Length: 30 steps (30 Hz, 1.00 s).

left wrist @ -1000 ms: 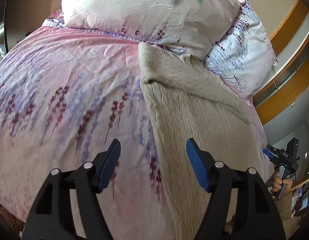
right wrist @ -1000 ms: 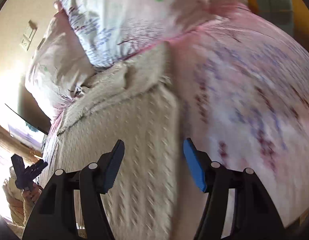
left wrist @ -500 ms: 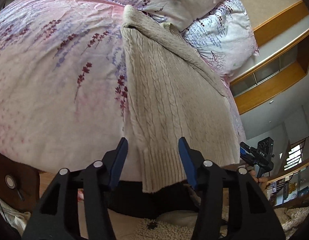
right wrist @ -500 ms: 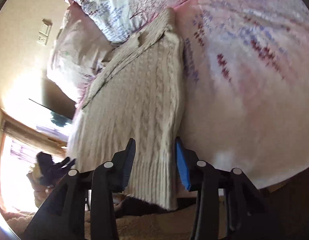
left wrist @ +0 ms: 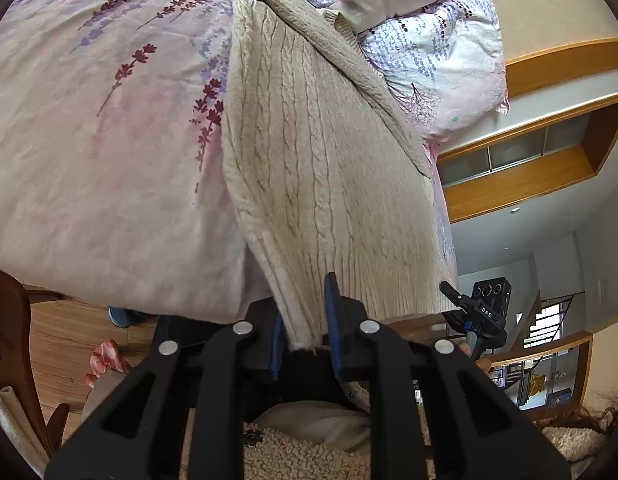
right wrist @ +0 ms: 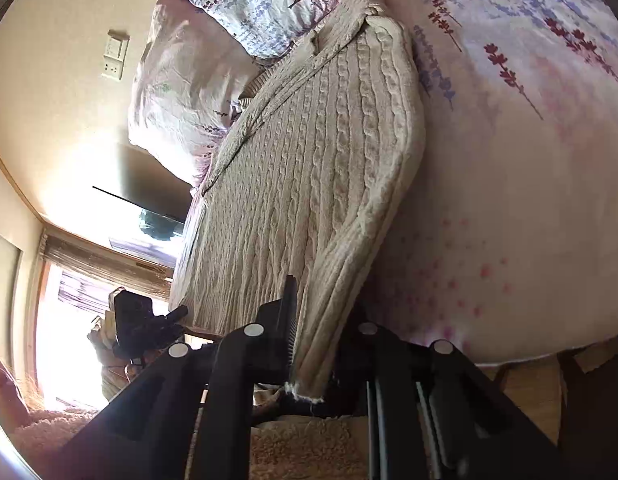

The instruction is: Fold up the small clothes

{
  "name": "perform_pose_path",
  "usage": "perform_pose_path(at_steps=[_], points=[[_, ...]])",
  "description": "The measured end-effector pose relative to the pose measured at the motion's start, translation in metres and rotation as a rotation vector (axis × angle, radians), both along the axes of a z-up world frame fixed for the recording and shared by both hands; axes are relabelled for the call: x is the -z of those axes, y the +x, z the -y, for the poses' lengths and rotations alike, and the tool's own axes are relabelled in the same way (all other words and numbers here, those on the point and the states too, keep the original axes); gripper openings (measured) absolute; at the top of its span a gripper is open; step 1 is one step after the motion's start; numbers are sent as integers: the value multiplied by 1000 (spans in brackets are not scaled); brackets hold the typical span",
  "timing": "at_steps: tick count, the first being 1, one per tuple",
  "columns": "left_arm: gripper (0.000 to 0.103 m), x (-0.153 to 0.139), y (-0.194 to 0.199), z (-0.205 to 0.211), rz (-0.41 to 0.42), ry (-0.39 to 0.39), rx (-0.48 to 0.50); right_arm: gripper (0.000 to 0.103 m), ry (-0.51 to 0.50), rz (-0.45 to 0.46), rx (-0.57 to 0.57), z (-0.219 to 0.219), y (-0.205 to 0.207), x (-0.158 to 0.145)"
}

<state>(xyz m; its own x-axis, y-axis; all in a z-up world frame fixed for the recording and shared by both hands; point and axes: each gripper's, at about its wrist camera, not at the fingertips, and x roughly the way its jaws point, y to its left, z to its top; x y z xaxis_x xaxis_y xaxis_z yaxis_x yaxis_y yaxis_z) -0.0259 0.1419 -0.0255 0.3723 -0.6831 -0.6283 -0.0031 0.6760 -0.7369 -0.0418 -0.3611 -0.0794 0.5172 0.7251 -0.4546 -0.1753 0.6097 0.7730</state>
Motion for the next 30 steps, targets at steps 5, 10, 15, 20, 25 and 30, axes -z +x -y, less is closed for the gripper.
perform_pose_path(at_steps=[5,10,15,20,25,30], points=[[7,-2,6,1,4,31,-6,9,-46,75,24,-3,-2,-15],[6,-26,15,-10,104,61,-41,8,-74,218,93,1,-4,-45],[6,-50,35,-20,195,100,-89,8,-136,368,142,-6,-4,-75],[6,-77,56,-24,288,125,-118,8,-176,468,195,-7,2,-91],[6,-100,78,-30,359,132,-165,7,-187,570,265,-2,8,-110],[6,-116,112,-28,405,168,-193,7,-226,644,296,-8,31,-133]])
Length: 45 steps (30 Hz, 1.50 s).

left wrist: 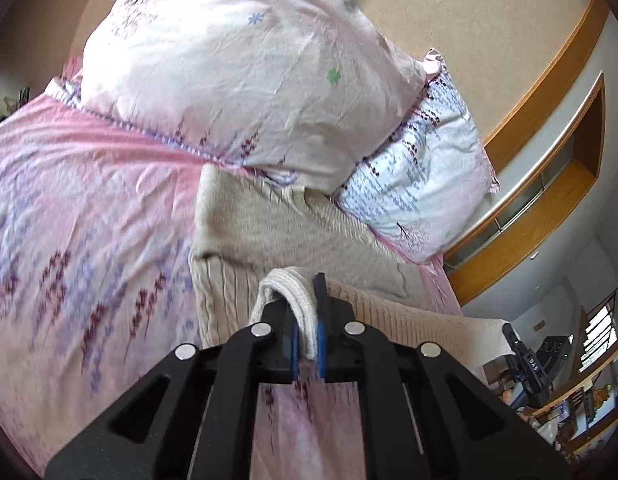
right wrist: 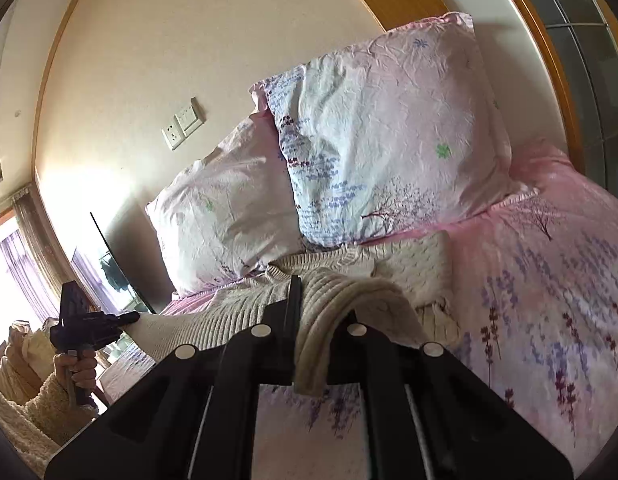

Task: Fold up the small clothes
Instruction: 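Fold the hem up toward the collar with the left tool while the right tool holds the sweater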

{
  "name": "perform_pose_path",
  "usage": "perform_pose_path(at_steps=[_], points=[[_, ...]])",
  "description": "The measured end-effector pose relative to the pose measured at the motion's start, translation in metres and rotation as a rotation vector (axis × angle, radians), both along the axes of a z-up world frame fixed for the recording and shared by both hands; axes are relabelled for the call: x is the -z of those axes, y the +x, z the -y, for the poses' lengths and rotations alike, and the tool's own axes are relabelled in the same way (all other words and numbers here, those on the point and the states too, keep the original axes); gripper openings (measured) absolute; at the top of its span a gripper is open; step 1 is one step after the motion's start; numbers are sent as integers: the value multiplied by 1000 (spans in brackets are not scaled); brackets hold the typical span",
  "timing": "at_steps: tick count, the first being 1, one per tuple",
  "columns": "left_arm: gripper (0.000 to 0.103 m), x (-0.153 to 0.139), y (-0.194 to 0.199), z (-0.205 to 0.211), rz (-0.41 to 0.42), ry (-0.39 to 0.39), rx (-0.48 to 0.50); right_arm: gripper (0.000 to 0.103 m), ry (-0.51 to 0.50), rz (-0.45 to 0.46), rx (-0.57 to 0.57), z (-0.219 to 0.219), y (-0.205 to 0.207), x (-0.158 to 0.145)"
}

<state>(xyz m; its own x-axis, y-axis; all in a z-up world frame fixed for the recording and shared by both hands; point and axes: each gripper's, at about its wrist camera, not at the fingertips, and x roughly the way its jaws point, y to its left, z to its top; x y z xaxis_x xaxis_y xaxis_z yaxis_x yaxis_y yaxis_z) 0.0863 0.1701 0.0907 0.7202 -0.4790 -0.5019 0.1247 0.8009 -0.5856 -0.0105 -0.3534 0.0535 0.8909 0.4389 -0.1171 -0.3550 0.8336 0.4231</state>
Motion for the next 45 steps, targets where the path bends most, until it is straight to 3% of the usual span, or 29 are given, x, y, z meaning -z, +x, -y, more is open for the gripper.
perform_pose_path(at_steps=[7,10,12,19,24,35,38,39,40,41,42,45], points=[[6,-12,63,5,31,57,-56,7,-40,26,60,-10,59,-26],[6,-8,97,10,19,79,-78,7,-46,-8,91,-13,90,-27],[6,0,119,14,-4,86,-92,7,-32,-50,104,-13,114,-22],[6,54,181,19,-141,96,-136,8,49,-324,161,-7,199,22],[6,69,198,18,-169,64,-153,8,65,-361,192,-5,219,32],[6,87,229,29,-228,76,-161,8,153,-482,248,1,250,56],[10,91,231,31,-241,77,-164,18,168,-522,242,1,258,56],[11,90,230,32,-239,77,-161,29,180,-528,227,1,259,55],[16,89,229,32,-239,72,-152,37,189,-524,213,1,260,53],[21,88,228,33,-237,61,-142,55,192,-514,207,0,258,49],[33,85,225,32,-233,47,-131,72,185,-497,219,0,254,44],[57,69,211,28,-188,60,-122,76,145,-404,259,4,230,29]])
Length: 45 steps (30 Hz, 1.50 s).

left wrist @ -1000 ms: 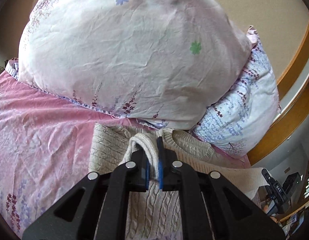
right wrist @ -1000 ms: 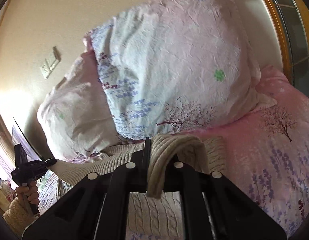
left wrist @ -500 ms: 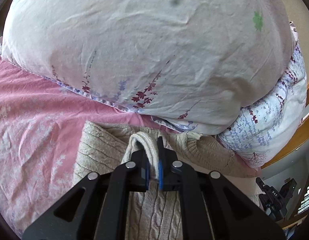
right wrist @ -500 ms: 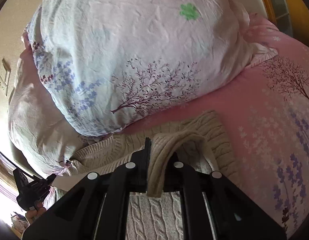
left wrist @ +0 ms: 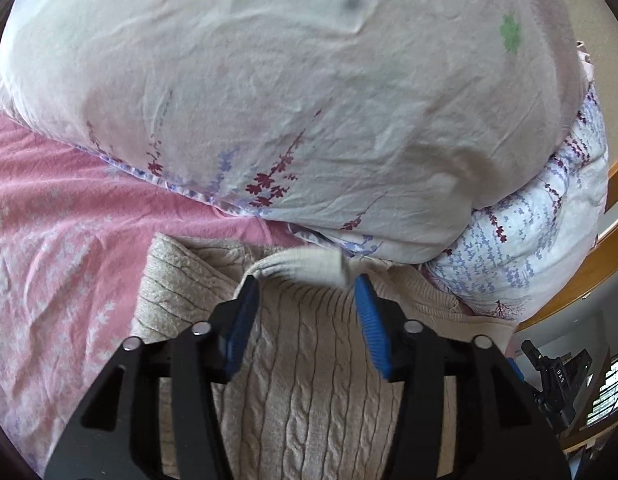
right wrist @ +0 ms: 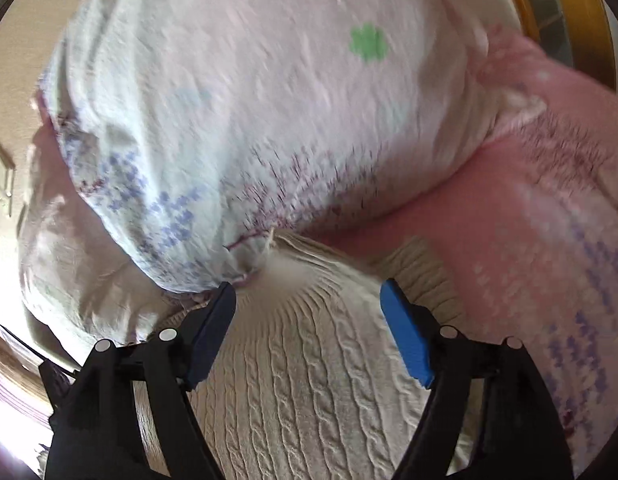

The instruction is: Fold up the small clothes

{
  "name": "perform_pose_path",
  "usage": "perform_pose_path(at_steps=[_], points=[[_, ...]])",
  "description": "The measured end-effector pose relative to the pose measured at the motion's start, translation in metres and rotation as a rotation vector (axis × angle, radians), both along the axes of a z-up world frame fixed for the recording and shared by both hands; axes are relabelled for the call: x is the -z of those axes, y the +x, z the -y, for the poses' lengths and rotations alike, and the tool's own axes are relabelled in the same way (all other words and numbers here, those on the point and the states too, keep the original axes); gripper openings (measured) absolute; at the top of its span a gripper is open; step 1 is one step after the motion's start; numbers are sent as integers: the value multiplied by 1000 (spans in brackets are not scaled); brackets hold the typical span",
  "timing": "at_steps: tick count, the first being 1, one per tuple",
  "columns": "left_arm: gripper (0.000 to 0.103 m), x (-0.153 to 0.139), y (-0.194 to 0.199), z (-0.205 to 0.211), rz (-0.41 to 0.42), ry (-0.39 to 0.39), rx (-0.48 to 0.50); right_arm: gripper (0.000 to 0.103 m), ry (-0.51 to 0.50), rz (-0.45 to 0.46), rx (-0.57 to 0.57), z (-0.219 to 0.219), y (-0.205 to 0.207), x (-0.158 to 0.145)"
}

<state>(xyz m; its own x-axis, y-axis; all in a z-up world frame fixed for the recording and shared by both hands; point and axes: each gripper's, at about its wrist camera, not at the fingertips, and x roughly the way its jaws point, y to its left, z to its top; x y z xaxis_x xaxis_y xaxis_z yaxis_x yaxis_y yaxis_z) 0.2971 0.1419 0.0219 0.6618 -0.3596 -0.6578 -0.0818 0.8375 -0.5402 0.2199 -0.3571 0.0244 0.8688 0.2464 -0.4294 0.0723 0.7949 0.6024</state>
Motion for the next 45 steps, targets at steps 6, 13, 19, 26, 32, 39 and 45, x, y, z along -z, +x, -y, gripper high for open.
perform_pose_path(at_steps=[6,13,19,26,32,39,45], points=[[56,-17,-41,-18,42,85,76,52,-113,-20,-13,11,-34,5],[45,4,-65,-31,-39,93,116,40,-199,-109,-33,9,-52,33],[45,12,-70,-26,-62,114,131,40,-252,-134,-27,10,-58,37],[11,20,-70,-14,-88,157,157,15,-290,-132,-57,3,-60,40],[7,5,-74,-17,-52,163,162,11,-241,-57,-42,8,-75,23],[7,4,-79,-26,-53,186,185,11,-239,-90,-36,9,-84,34],[15,17,-76,-24,-81,182,167,21,-335,-152,1,-1,-74,35]])
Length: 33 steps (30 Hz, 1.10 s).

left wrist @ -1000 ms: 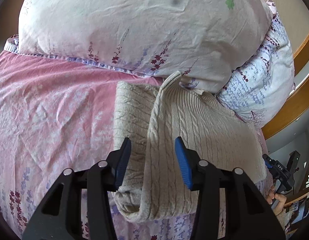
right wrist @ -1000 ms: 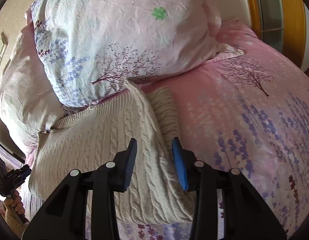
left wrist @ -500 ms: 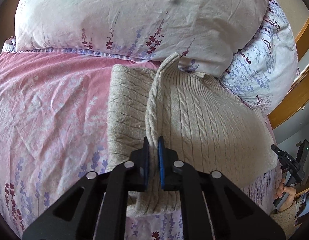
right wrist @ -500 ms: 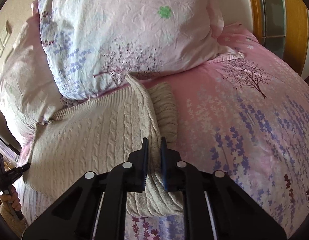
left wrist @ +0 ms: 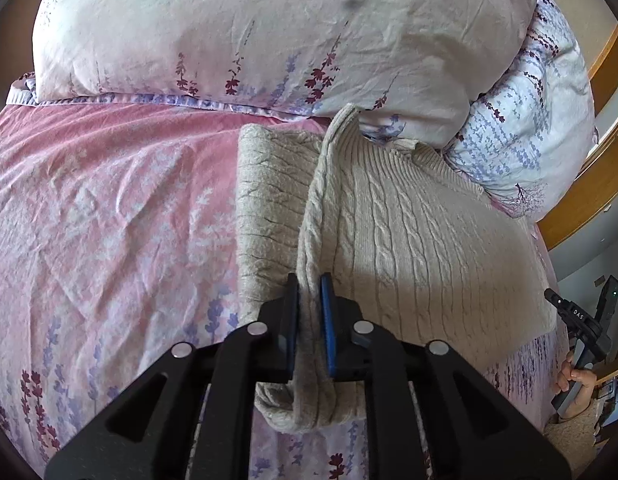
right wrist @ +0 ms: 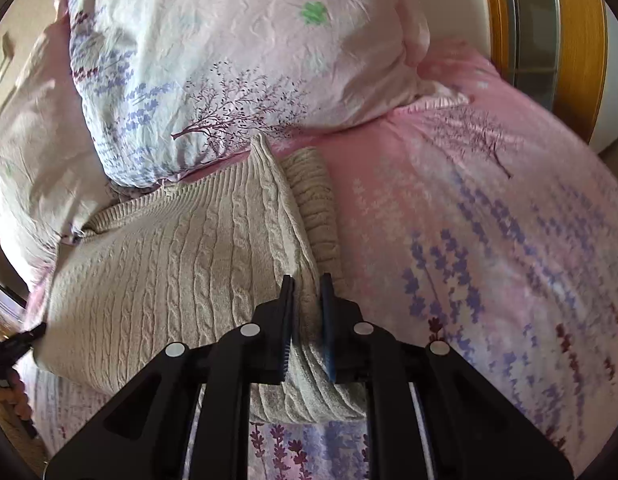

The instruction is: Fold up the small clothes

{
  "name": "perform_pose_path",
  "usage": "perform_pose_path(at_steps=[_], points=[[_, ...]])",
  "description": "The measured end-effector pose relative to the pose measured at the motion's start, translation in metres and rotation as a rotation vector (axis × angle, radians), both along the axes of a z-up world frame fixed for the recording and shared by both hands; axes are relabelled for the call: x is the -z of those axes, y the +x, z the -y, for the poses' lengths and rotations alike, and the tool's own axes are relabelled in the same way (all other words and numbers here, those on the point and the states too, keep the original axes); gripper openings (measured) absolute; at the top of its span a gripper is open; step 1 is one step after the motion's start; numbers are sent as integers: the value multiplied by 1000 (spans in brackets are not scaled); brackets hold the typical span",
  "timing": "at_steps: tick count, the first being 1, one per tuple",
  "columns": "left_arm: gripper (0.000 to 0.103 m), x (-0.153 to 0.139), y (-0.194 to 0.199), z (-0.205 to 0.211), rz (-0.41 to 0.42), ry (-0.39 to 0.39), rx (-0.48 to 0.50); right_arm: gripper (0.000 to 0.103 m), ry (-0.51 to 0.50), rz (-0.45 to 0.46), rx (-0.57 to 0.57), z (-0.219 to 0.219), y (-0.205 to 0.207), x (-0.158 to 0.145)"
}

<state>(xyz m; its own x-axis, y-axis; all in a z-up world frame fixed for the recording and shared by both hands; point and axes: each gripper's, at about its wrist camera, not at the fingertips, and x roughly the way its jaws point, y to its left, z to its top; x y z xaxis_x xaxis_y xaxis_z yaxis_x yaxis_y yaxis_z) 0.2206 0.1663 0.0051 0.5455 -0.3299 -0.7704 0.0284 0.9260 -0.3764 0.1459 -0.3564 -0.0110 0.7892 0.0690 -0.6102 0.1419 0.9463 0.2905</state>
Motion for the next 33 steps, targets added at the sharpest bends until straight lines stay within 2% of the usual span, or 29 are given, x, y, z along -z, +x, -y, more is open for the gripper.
perform_pose_path(at_steps=[1,2,4,5,7,10,12,16,18,21,23,25,27,33], points=[[20,-4,-1,-2,10,7,-10,30,-27,12,19,-2,-3,-5],[23,-10,-3,-3,28,24,-25,35,-38,33,25,-3,-6,-11],[33,-25,-9,-4,89,64,-49,50,-33,104,-1,-10,-15,-25],[35,-32,-12,-1,122,72,-47,55,-35,122,-29,-14,-15,-30],[42,-43,-17,12,163,68,-17,57,-52,117,-105,-31,-10,-34],[47,-41,-16,41,148,68,69,57,-87,55,-173,-55,7,-27],[48,-31,-12,57,122,87,103,57,-90,15,-190,-63,15,-19],[48,0,2,64,30,97,102,67,-147,-92,-180,-71,30,6],[48,1,0,63,48,94,106,71,-214,-91,-187,-79,30,5],[48,-9,-4,49,55,30,83,74,-211,-121,-163,-80,33,-1],[50,-17,-6,26,69,-53,34,80,-178,-106,-165,-81,33,-8],[54,-21,-2,5,69,-94,-25,90,-189,-83,-174,-89,34,-14],[56,-21,3,-15,42,-108,-77,92,-225,-81,-173,-99,40,-16],[66,-9,15,-35,-25,-194,-98,92,-294,-80,-201,-136,60,-15]])
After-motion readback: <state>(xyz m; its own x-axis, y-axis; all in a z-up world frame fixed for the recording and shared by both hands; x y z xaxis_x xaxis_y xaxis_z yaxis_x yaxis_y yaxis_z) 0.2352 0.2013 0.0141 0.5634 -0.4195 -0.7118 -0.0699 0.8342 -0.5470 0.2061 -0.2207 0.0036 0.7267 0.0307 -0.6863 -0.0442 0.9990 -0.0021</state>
